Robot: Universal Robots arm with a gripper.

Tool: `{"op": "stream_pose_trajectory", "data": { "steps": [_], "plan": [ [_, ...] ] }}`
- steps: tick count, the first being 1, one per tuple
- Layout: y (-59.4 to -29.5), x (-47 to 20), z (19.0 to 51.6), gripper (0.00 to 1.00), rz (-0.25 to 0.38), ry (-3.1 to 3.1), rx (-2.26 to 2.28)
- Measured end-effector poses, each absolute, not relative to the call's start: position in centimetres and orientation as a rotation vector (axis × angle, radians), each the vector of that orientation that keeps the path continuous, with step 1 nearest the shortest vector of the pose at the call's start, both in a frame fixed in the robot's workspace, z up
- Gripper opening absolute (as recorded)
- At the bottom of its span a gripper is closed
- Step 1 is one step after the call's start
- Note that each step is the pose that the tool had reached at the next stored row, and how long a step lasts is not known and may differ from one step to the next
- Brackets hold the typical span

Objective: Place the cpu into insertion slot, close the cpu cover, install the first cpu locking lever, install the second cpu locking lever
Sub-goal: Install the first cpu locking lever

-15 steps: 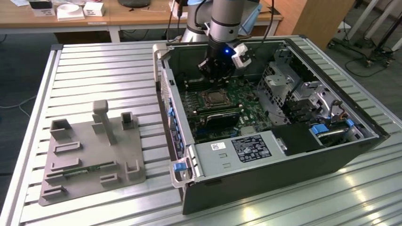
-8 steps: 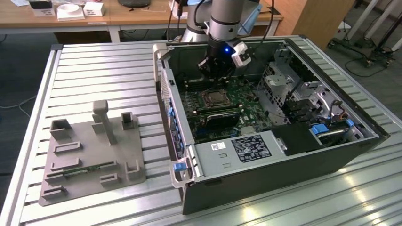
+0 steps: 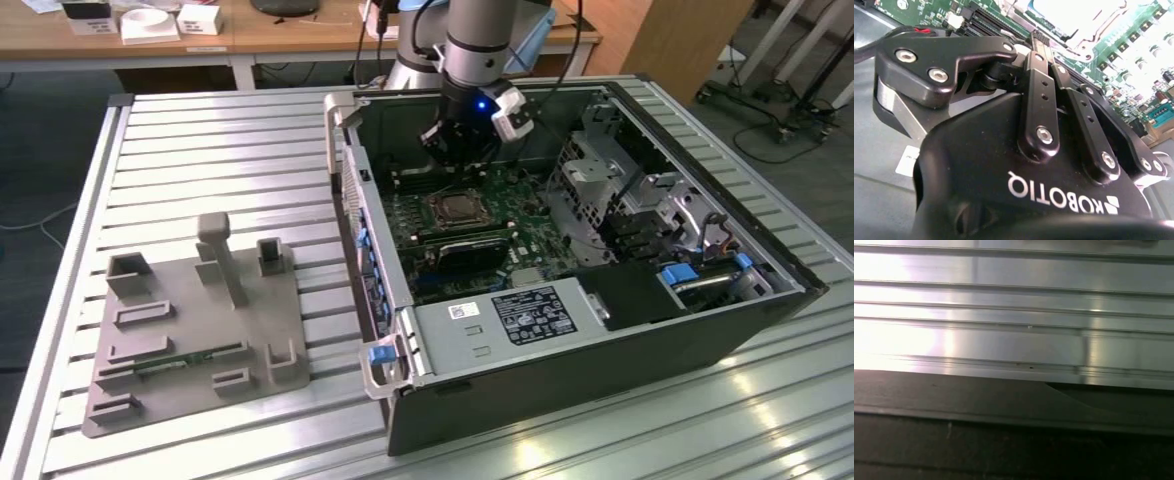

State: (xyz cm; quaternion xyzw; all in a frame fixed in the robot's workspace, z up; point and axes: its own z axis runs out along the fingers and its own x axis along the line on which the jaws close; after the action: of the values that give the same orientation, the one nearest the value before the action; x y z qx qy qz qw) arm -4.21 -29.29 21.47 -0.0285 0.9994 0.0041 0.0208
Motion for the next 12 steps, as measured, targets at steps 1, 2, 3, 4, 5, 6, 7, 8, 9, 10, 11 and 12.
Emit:
{"op": "stream_pose_trajectory", "data": {
  "steps": [1,2,3,4,5,6,7,8,9,10,11,12],
  "plan": [
    [-29.23,-4.21,21.47,0.1,0.013,3.098,-0.088],
    [-29.16,-4.21,21.47,0.1,0.012,3.098,-0.088],
    [-29.09,-4.21,21.47,0.1,0.012,3.098,-0.088],
    [-29.05,-4.21,21.47,0.1,0.012,3.098,-0.088],
    [-29.02,-4.2,21.45,0.1,0.012,3.098,-0.088],
    [-29.02,-4.19,21.43,0.1,0.013,3.098,-0.088],
    [-29.02,-4.16,21.41,0.1,0.012,3.098,-0.088],
    [-29.01,-4.12,21.37,0.1,0.013,3.098,-0.088],
    [-29.01,-4.07,21.33,0.1,0.012,3.097,-0.088],
    [-29.01,-4.01,21.27,0.1,0.012,3.097,-0.088],
    [-29.01,-3.93,21.22,0.1,0.012,3.097,-0.087],
    [-29.01,-3.84,21.16,0.1,0.012,3.097,-0.087]
  ]
}}
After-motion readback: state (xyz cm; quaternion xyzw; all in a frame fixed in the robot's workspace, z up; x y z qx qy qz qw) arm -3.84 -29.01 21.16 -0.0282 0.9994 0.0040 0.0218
